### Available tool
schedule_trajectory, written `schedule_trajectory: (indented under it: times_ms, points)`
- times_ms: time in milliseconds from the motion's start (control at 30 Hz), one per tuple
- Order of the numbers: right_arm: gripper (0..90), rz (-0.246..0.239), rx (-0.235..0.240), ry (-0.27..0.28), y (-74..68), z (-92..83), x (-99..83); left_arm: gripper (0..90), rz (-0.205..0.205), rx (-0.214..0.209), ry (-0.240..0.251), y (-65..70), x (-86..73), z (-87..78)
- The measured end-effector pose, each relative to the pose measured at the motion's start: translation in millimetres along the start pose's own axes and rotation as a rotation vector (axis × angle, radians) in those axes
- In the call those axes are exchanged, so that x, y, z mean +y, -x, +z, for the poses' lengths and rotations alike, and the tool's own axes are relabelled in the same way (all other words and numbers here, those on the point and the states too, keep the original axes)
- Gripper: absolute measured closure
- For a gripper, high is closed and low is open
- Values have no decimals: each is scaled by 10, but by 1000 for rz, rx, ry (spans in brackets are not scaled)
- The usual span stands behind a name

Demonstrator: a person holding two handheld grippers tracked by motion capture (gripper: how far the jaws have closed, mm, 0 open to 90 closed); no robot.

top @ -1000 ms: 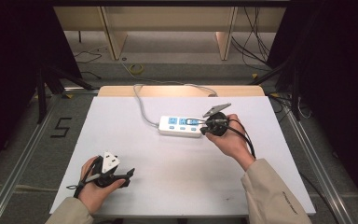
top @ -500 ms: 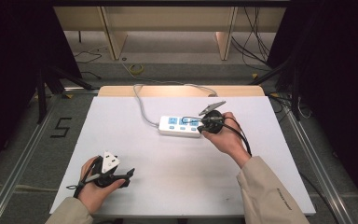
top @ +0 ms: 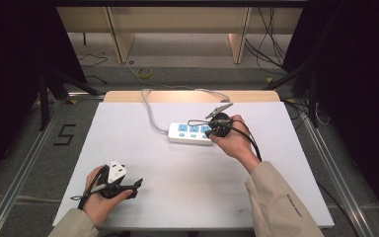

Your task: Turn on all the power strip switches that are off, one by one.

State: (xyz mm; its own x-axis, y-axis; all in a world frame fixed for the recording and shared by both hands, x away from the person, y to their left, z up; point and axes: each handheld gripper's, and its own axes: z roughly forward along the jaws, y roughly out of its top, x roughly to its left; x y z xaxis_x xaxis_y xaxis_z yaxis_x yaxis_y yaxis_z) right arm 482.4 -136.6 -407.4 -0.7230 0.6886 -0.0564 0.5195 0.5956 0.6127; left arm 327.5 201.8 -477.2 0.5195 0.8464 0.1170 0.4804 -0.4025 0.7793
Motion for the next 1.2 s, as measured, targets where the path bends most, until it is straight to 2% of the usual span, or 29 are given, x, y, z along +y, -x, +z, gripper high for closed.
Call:
schedule_trajectory:
  times_ms: [433,1200]
  points:
    - [900,3,4,-18,15,53,70,213,1,1,3,3,1,0]
    - [900,-11,10,-34,-61,212,238,213,-2,-3,10,3,3,-1]
